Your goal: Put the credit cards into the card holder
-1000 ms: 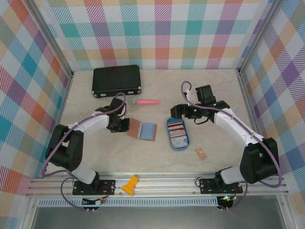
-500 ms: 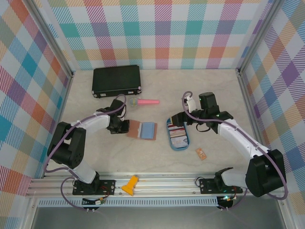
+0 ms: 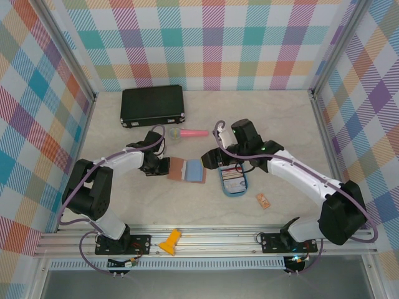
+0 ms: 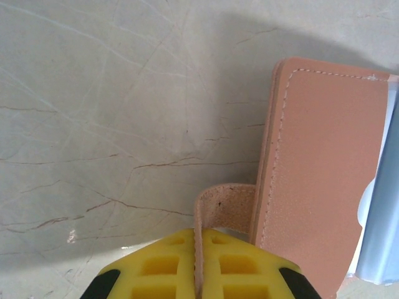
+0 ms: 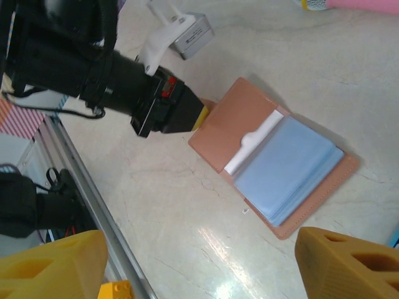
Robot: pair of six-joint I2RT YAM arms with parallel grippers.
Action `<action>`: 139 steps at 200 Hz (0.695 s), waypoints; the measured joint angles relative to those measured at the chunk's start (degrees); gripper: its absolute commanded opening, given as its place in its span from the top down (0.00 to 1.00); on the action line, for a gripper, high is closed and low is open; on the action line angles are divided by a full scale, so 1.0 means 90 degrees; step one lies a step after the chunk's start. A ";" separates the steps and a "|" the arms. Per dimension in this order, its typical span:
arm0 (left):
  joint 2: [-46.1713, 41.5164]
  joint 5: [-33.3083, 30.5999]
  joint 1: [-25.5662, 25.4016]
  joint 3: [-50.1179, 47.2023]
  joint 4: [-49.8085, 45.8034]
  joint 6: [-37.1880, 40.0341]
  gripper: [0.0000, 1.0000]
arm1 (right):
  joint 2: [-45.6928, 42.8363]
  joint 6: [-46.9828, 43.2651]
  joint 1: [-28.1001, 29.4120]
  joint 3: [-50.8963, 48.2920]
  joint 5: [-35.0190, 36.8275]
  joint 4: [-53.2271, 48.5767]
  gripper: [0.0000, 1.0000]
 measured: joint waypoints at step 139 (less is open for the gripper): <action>-0.0168 0.0277 0.0000 -0.0107 0.0126 0.0005 0.95 | 0.2480 0.1999 0.1005 0.1149 0.1008 0.0095 0.26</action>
